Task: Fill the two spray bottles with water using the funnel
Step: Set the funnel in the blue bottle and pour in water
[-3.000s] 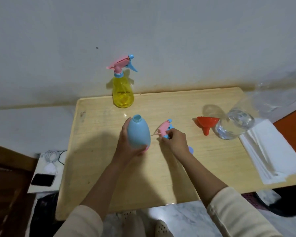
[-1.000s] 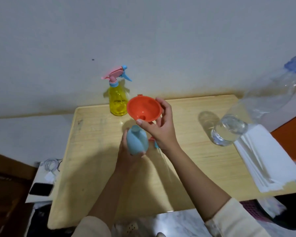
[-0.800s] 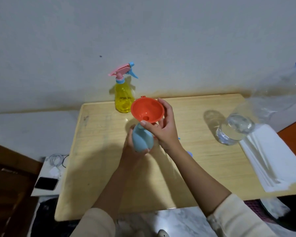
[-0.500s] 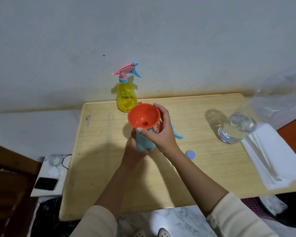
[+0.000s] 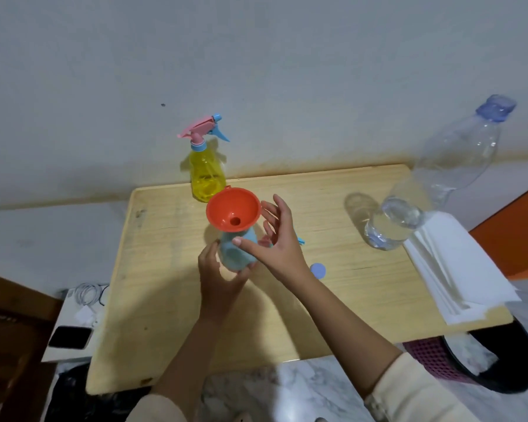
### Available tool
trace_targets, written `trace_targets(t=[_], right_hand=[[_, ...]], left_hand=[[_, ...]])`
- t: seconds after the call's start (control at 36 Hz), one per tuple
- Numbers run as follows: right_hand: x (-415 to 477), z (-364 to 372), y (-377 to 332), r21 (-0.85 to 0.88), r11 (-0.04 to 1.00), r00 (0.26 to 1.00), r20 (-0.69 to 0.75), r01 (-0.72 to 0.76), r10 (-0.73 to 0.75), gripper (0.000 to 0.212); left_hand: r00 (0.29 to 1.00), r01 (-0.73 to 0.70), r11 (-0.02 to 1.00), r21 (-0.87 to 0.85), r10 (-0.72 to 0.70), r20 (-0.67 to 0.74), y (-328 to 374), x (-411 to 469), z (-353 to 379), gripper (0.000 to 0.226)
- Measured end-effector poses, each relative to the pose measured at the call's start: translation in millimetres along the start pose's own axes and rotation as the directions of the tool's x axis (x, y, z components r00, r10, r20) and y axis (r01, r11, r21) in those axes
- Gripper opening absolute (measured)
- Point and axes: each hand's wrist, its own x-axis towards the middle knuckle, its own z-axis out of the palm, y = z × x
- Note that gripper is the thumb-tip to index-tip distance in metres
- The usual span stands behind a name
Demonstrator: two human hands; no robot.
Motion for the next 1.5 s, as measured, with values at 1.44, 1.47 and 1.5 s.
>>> trace_targets(t=[1.44,1.47,1.5], right_hand=[[-15,-162,-31,-0.784,0.595,0.971,0.040,0.177,-0.236,0.099],[-17,-160,-33,-0.806,0.566,0.975,0.063,0.175,-0.212,0.100],[-19,-158,-35,-0.825,0.538,0.979,0.083,0.174,-0.189,0.101]], left_hand=[[0.999,-0.049,0.819,-0.572,0.054,-0.008,205,-39,82,0.079],[1.000,-0.025,0.808,-0.589,0.022,-0.012,201,-41,80,0.078],[1.000,-0.003,0.787,-0.617,-0.010,-0.018,198,-44,78,0.079]])
